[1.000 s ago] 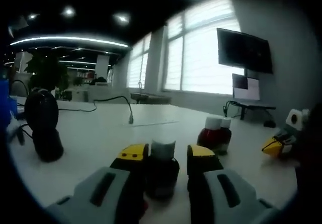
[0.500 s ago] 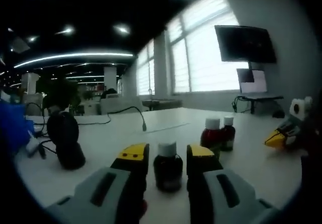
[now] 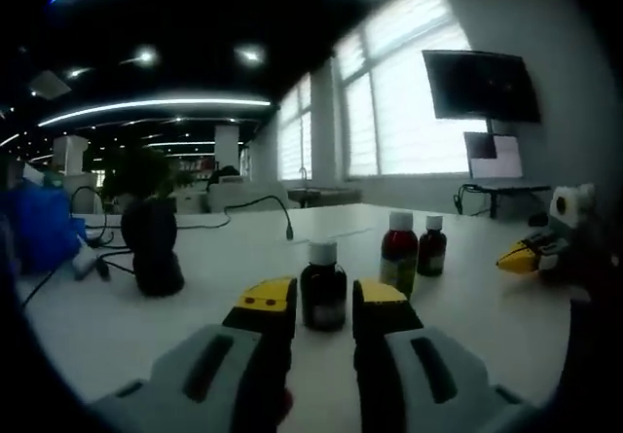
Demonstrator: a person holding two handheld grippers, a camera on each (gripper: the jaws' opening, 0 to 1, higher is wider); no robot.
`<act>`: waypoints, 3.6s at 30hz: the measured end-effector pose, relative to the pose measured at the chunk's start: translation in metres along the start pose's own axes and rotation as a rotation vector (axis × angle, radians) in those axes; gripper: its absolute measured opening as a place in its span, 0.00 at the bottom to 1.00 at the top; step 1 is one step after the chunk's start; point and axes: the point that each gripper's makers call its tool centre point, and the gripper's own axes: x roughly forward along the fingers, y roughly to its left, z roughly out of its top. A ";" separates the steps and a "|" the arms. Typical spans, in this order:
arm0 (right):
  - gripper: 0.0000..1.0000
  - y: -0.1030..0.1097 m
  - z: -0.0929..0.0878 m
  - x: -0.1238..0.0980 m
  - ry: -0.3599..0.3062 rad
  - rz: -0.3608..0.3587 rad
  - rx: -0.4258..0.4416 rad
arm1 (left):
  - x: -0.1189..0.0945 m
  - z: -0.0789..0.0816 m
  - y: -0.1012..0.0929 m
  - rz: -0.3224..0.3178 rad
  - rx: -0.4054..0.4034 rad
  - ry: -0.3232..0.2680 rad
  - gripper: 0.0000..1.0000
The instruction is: Rotate the medicine bottle to make it face forward pick up the medicine bottle inspect the drug traceability code place the medicine on the table
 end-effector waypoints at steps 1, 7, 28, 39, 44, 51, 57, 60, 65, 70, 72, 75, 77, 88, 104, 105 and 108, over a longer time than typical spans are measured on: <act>0.00 0.000 0.000 0.000 0.000 -0.001 0.000 | -0.003 -0.002 0.000 0.002 0.007 0.004 0.11; 0.00 0.000 0.000 0.000 -0.001 -0.002 0.000 | -0.019 -0.012 0.004 0.039 0.042 0.027 0.03; 0.01 -0.003 0.000 0.000 0.001 -0.014 -0.011 | -0.039 -0.035 0.006 0.048 0.057 0.072 0.00; 0.01 -0.005 -0.001 0.000 0.006 -0.019 -0.008 | -0.038 -0.036 -0.007 0.001 0.076 0.068 0.00; 0.01 -0.006 -0.001 0.000 0.006 -0.024 -0.007 | -0.035 -0.046 -0.008 -0.030 0.049 0.091 0.00; 0.01 -0.005 -0.001 0.000 0.005 -0.021 -0.014 | -0.035 -0.046 -0.012 -0.067 0.048 0.086 0.00; 0.01 -0.005 -0.001 0.000 0.007 -0.023 -0.016 | -0.036 -0.046 -0.014 -0.082 0.069 0.077 0.00; 0.01 -0.006 -0.001 0.000 0.008 -0.026 -0.019 | -0.035 -0.046 -0.013 -0.085 0.064 0.075 0.00; 0.01 -0.006 -0.002 0.000 0.008 -0.027 -0.017 | -0.036 -0.046 -0.015 -0.094 0.073 0.076 0.00; 0.01 -0.005 -0.001 0.000 0.008 -0.024 -0.017 | -0.036 -0.045 -0.015 -0.095 0.071 0.070 0.01; 0.01 -0.005 -0.001 0.000 0.007 -0.023 -0.016 | -0.036 -0.045 -0.016 -0.097 0.070 0.069 0.02; 0.01 -0.005 -0.001 0.000 0.007 -0.023 -0.016 | -0.036 -0.045 -0.016 -0.102 0.069 0.067 0.03; 0.01 -0.005 -0.001 0.000 0.007 -0.022 -0.016 | -0.036 -0.045 -0.016 -0.104 0.066 0.066 0.04; 0.01 -0.005 -0.001 0.000 0.005 -0.020 -0.014 | -0.036 -0.043 -0.016 -0.106 0.058 0.059 0.04; 0.01 -0.004 -0.001 0.000 0.005 -0.019 -0.016 | -0.037 -0.042 -0.018 -0.115 0.064 0.052 0.07; 0.01 -0.004 -0.001 0.000 0.005 -0.019 -0.017 | -0.037 -0.042 -0.018 -0.115 0.064 0.052 0.07; 0.01 -0.004 -0.001 0.000 0.005 -0.020 -0.017 | -0.037 -0.043 -0.017 -0.113 0.066 0.053 0.07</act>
